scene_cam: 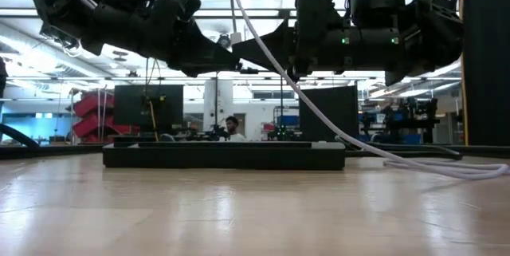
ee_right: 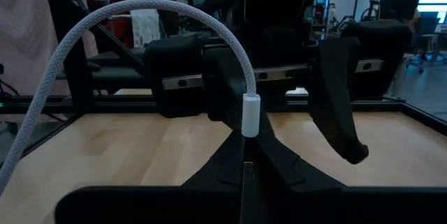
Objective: Insert USB
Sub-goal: Insert the USB cable into the white charger adapter
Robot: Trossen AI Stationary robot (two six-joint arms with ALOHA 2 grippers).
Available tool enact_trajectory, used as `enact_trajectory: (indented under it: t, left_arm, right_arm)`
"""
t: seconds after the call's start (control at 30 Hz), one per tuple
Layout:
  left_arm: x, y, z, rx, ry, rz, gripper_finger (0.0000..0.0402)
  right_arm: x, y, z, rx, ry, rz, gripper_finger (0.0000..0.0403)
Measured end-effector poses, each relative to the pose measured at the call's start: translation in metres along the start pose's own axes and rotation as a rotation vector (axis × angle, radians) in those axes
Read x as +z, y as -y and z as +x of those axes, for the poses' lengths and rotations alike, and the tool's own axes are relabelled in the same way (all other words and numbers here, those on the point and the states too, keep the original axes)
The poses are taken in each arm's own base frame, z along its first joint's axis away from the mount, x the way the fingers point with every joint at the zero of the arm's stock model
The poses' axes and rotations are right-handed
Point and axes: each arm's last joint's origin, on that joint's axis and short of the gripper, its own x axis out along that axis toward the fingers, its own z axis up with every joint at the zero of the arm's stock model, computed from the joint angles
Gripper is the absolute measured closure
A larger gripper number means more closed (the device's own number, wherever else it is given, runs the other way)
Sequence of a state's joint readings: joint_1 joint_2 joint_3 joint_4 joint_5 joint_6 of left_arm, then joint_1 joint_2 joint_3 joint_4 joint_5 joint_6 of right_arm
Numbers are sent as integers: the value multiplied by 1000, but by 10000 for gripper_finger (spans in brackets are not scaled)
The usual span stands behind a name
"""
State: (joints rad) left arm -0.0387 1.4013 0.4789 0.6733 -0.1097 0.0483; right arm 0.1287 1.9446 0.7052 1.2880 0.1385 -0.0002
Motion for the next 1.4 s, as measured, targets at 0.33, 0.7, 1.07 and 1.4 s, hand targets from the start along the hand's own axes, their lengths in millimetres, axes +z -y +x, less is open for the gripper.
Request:
enact_trajectory:
  t: [0.33,0.7,1.07,1.4]
  left_arm:
    - [16,3,-11,-133,81,-27,166]
    - [7,3,2,-99,97,-33,163]
    - [10,3,3,-79,142,-36,185]
    - [11,3,3,-82,149,-37,216]
  right_arm:
    - [-5,1,0,-50,-52,-20,403]
    - [-1,1,0,-50,-9,-13,403]
    - [4,-1,-1,-44,36,-2,403]
    - [5,-3,-1,-37,52,-2,403]
